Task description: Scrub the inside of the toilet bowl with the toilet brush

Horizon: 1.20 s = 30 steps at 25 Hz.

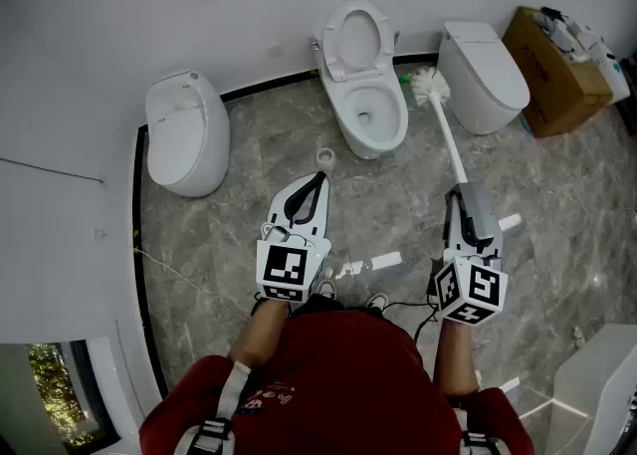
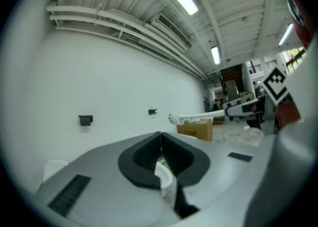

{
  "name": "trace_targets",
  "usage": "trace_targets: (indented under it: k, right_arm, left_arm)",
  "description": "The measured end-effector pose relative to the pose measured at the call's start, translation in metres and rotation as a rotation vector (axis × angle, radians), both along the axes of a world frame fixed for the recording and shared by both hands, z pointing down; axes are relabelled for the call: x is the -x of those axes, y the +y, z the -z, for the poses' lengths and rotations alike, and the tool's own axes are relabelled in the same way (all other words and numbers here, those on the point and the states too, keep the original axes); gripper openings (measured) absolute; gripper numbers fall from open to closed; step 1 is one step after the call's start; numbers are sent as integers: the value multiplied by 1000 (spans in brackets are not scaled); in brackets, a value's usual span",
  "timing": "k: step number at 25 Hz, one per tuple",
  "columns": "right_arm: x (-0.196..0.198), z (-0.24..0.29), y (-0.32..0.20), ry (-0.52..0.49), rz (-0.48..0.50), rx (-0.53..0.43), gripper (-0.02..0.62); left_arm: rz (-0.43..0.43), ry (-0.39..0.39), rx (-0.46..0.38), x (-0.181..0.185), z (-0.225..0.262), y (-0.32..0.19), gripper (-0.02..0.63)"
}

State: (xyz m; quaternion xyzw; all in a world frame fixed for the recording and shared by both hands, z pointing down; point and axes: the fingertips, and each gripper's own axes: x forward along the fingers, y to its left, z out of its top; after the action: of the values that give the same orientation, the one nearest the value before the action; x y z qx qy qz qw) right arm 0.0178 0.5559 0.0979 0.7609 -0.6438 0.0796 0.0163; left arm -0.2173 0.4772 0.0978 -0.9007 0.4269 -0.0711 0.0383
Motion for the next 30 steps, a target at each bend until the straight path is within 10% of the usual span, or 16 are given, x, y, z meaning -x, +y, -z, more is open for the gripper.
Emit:
trace_targets:
  k: [30]
  right_arm:
    - [-104,-50,-28,-76,77,41,146]
  left_arm:
    - [-8,-48,45,-126,-27,-19,-1]
